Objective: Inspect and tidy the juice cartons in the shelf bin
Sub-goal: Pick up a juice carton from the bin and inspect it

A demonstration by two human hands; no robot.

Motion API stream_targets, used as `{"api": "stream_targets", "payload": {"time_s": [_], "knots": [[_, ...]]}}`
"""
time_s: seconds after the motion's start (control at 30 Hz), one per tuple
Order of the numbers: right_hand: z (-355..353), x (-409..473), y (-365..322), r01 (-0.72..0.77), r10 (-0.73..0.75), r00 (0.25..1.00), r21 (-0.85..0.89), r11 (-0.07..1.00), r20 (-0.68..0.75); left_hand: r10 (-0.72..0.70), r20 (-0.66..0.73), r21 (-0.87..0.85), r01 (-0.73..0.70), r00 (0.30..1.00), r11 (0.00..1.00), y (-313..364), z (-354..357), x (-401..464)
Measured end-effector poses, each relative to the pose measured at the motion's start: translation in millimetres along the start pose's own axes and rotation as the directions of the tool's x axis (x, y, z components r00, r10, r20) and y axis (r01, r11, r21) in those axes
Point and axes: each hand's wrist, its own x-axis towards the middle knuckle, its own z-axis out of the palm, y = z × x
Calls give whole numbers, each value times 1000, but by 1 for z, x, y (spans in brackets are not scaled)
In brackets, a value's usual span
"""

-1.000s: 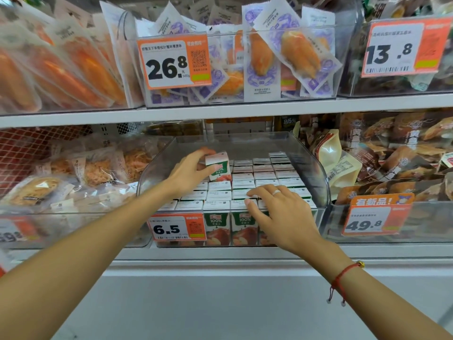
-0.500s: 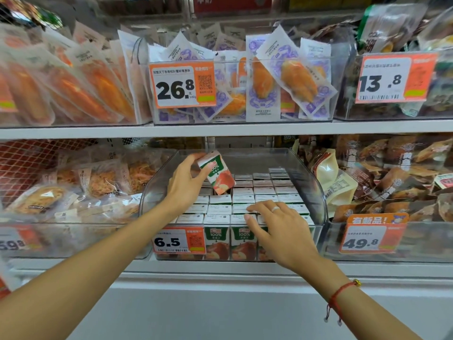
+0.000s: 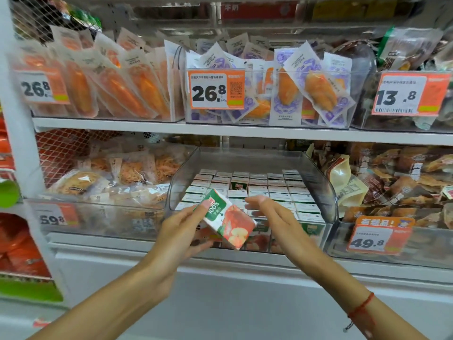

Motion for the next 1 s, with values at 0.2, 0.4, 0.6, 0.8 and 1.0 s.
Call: {"api": "stream_targets", "payload": {"time_s": [0.2, 0.4, 0.6, 0.8, 1.0], "knots": [[29, -18, -23, -107, 76, 974, 140, 984, 213, 70, 39, 55, -72, 997, 996, -8, -13, -15], [45, -25, -18, -53, 25, 982, 144, 988, 185, -1, 124, 31, -3, 992, 1000, -18, -27, -12], [48, -19, -16, -110, 87, 990, 213, 971, 113, -33, 246, 27, 27, 969, 999, -25, -35, -5], [40, -16, -10, -141, 96, 975, 217, 966, 201, 15, 126, 33, -20, 992, 999, -33, -34, 1], [36, -18, -9, -114, 81, 980, 177, 978, 184, 11, 110, -5, -10, 994, 1000, -35, -36, 9]]}}
